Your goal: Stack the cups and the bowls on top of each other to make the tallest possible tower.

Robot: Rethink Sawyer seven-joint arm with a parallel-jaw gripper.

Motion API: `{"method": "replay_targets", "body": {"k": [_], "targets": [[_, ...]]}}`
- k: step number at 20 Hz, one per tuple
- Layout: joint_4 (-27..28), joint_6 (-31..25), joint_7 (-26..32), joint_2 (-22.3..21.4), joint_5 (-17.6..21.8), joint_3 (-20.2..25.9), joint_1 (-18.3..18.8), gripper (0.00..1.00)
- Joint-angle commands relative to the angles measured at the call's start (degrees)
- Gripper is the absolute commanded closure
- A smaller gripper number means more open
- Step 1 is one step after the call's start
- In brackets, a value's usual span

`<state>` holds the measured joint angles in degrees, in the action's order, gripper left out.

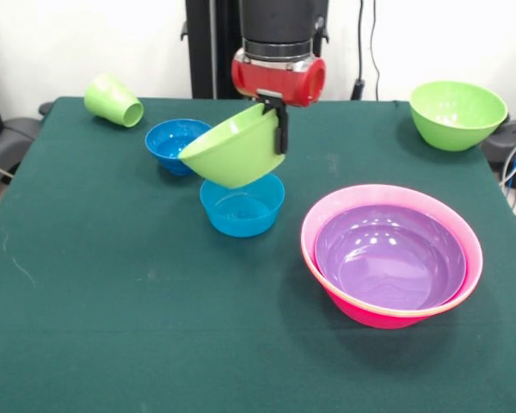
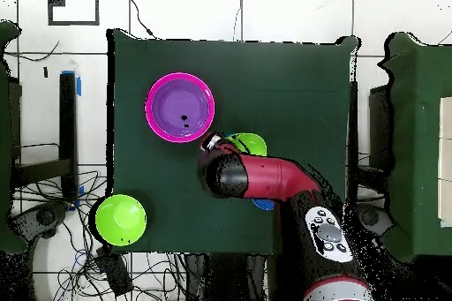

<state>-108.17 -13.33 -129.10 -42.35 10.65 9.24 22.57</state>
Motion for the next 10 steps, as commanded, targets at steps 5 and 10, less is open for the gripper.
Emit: {"method": "replay_targets", "body": {"k": [5, 10], "targets": [[5.8, -8.9, -10.5, -2.8, -9.9, -3.7, -4.6, 1.00], [7.4, -14.0, -9.9, -4.7, -13.1, -5.2, -6.3, 1.00]]}}
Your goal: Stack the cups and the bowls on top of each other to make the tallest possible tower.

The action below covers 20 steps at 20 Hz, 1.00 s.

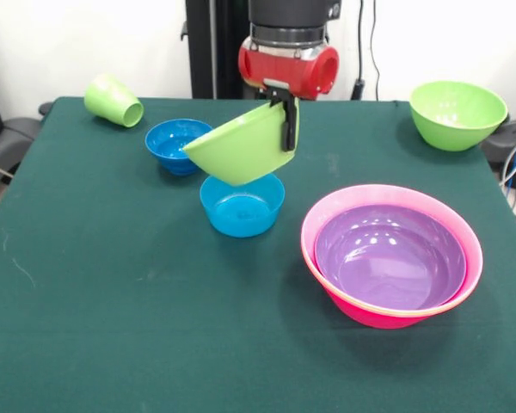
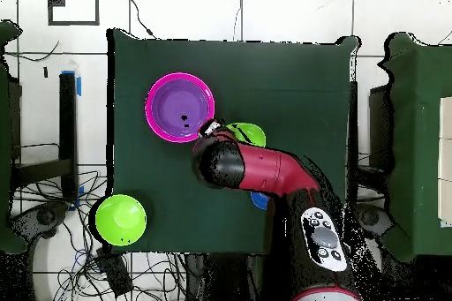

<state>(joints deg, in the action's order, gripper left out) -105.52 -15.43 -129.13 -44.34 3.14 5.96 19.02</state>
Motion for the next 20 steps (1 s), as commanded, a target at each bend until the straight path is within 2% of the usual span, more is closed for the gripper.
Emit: {"method": "replay_targets", "body": {"k": [1, 9, 20], "targets": [[5.0, -12.4, -9.9, -2.9, -6.0, -2.2, -3.0, 1.00], [10.6, -16.1, -12.0, -1.1, -9.7, -5.2, -6.4, 1.00], [19.6, -13.3, -16.8, 7.5, -17.3, -9.5, -12.3, 1.00]]}}
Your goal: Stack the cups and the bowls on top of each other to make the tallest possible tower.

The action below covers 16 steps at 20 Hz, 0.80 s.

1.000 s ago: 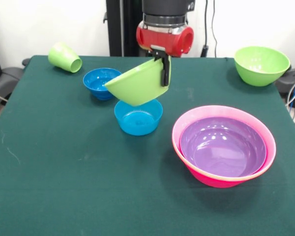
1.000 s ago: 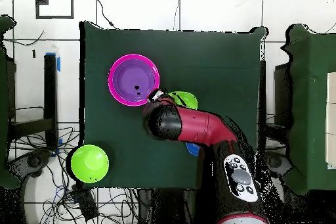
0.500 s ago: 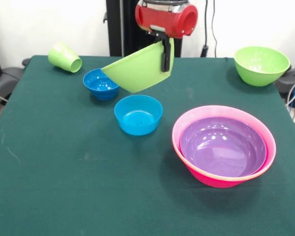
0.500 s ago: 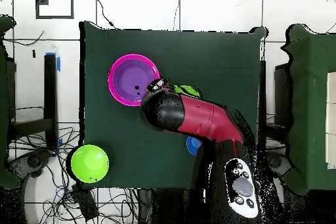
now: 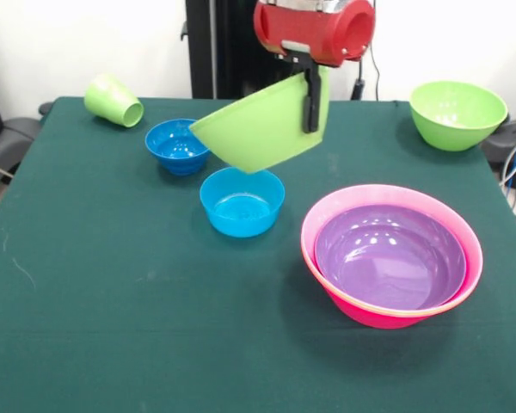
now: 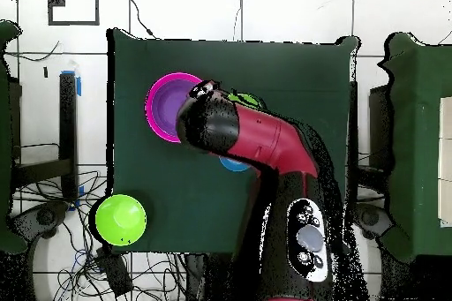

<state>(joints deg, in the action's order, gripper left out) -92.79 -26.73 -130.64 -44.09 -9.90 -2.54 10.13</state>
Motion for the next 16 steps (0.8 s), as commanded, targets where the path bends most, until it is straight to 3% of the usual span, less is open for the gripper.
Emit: {"method": "replay_targets", "body": {"k": [1, 16], "targets": [[7.5, -1.9, -15.3, 7.8, -4.7, -1.3, -3.7, 1.00], [20.0, -2.2, -18.4, 18.1, -10.4, -6.8, -7.3, 1.00]]}}
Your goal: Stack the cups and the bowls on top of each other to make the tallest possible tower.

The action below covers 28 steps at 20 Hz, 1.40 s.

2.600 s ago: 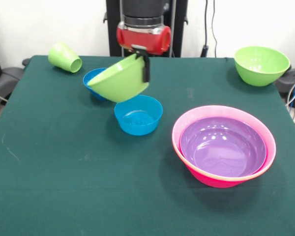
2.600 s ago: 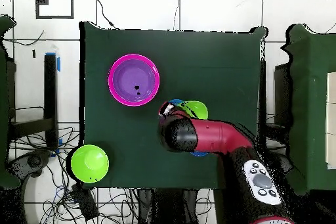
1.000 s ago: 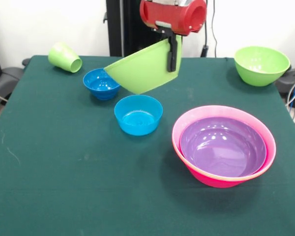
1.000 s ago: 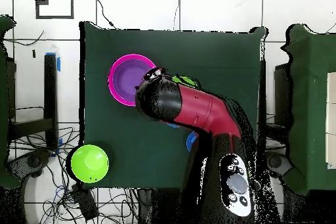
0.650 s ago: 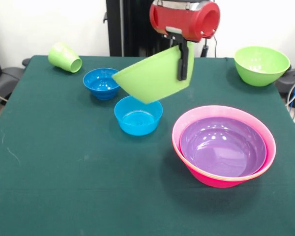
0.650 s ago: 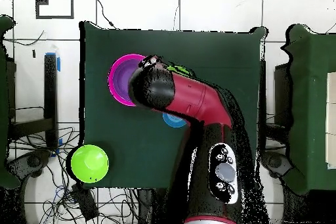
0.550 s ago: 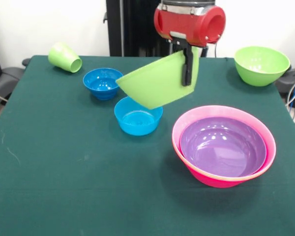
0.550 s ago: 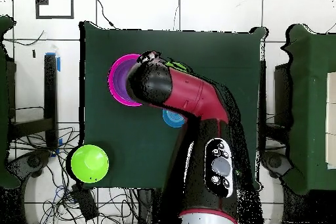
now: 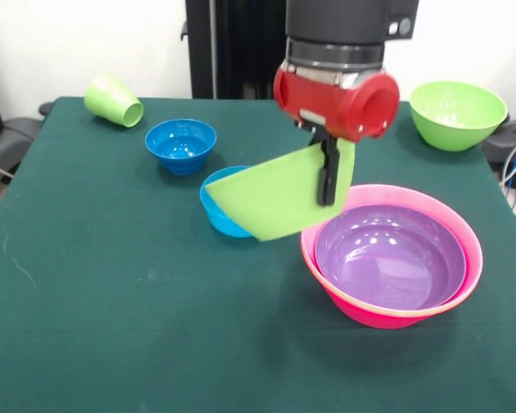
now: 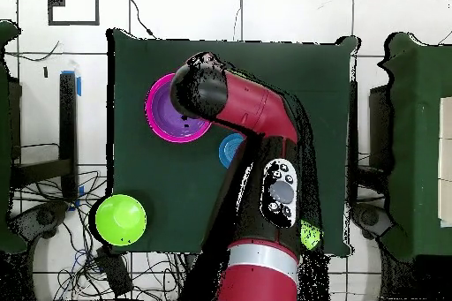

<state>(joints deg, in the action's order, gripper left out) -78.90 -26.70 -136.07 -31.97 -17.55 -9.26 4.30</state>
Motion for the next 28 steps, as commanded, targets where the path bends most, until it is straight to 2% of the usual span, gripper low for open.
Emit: {"method": "replay_targets", "body": {"k": [1, 7, 15, 28], "targets": [[6.4, -2.2, -12.9, 6.2, -3.1, -0.2, -1.5, 1.00], [7.0, -2.3, -13.5, 6.8, -5.8, -0.5, -2.5, 1.00], [5.9, -3.9, -14.3, 4.7, -10.1, 0.6, -3.7, 1.00], [0.4, -5.0, -11.8, 0.4, -15.1, 2.8, -4.7, 1.00]]}}
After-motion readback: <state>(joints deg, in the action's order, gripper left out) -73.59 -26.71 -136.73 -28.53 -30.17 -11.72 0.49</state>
